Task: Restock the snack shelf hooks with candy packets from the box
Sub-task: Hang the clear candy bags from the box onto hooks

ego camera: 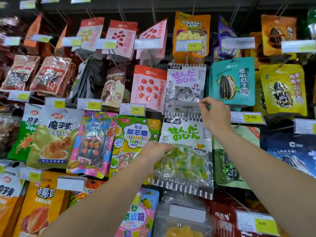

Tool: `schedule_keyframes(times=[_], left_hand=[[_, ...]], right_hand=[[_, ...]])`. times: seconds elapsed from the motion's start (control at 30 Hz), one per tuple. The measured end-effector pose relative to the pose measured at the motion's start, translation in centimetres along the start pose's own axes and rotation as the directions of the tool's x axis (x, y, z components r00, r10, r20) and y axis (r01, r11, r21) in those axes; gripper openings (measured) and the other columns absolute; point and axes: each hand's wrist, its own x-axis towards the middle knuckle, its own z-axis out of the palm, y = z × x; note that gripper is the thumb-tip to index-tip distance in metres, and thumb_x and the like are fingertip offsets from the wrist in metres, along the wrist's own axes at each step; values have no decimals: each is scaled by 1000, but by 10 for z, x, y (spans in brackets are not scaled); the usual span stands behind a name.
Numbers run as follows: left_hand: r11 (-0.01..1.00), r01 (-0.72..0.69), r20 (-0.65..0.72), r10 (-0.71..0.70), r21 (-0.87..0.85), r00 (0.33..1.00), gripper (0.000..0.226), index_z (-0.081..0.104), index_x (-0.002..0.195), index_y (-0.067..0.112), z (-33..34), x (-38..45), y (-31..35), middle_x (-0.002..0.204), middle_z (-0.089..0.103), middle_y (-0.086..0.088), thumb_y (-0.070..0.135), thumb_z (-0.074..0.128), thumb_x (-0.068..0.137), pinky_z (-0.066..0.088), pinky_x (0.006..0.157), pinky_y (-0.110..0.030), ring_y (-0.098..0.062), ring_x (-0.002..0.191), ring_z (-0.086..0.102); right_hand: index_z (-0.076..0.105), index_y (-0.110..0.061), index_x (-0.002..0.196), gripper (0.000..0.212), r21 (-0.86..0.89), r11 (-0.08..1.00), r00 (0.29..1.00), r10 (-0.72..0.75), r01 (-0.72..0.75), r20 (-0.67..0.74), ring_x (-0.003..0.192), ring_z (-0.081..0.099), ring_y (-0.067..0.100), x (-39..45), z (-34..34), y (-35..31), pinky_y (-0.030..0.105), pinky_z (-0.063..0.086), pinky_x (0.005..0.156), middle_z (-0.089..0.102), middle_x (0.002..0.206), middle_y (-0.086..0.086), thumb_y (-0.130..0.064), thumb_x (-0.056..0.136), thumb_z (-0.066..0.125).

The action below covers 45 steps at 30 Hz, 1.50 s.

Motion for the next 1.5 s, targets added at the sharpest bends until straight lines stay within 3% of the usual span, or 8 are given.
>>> schedule_keyframes(times=[0.63,0.77,0.97,1.1,1.2,1.23,1.4,1.5], left_hand=[[996,32,-34,-29,86,999,64,49,132,5,-1,-7,7,123,57,-8,34,73,80,43,93,-39,-28,110,55],[998,16,-21,-14,55,1000,52,51,126,4,4,-8,8,113,53,-6,30,70,85,38,88,-35,-25,101,49],[997,-15,55,11,76,998,80,32,149,14,1,-9,-8,142,47,-4,31,72,82,37,89,-34,-26,119,48],[996,-70,18,69,57,997,66,51,134,10,-6,-12,-12,138,51,-1,36,74,78,43,99,-40,-24,115,52],[996,-90,-12,90,26,996,19,59,91,16,-8,-11,-7,99,56,3,29,71,85,41,76,-29,-11,83,52],[994,-103,-13,104,21,995,21,54,79,18,-7,-13,-4,88,53,5,28,71,86,39,69,-27,-9,76,48],[998,-59,-9,59,7,998,39,55,115,10,2,-6,9,132,50,-2,31,70,85,35,89,-36,-21,105,47],[1000,7,36,-7,-12,999,52,52,129,8,6,-4,14,123,51,-5,29,70,86,33,87,-36,-23,101,44]], right_hand=[[69,-19,101,17,-13,1000,1000,-1,1,14,86,62,20,2,1,1,31,47,70,70,95,-2,-25,98,54],[69,-18,103,18,-14,1000,1000,2,-2,21,81,58,18,1,-1,0,28,42,67,70,97,-2,-25,98,54],[70,-18,105,18,-22,1000,1000,-9,9,28,83,56,14,0,-4,2,26,40,71,71,101,-2,-26,97,56],[70,-18,104,18,-21,1000,1000,-6,6,26,90,62,21,1,-2,2,28,45,74,71,100,-1,-25,97,56],[70,-21,102,18,-16,1000,999,5,-4,31,96,61,22,3,0,4,29,44,76,71,99,-4,-27,97,54],[70,-22,102,18,-15,1000,999,5,-4,33,96,61,20,4,0,4,29,43,75,71,99,-5,-28,97,54],[71,-21,104,18,-19,1000,999,1,0,36,82,56,10,3,-3,3,24,39,72,71,98,-5,-27,98,55],[71,-21,103,17,-12,1000,999,7,-7,35,83,59,12,2,-4,1,26,41,71,71,97,-5,-27,97,56]])
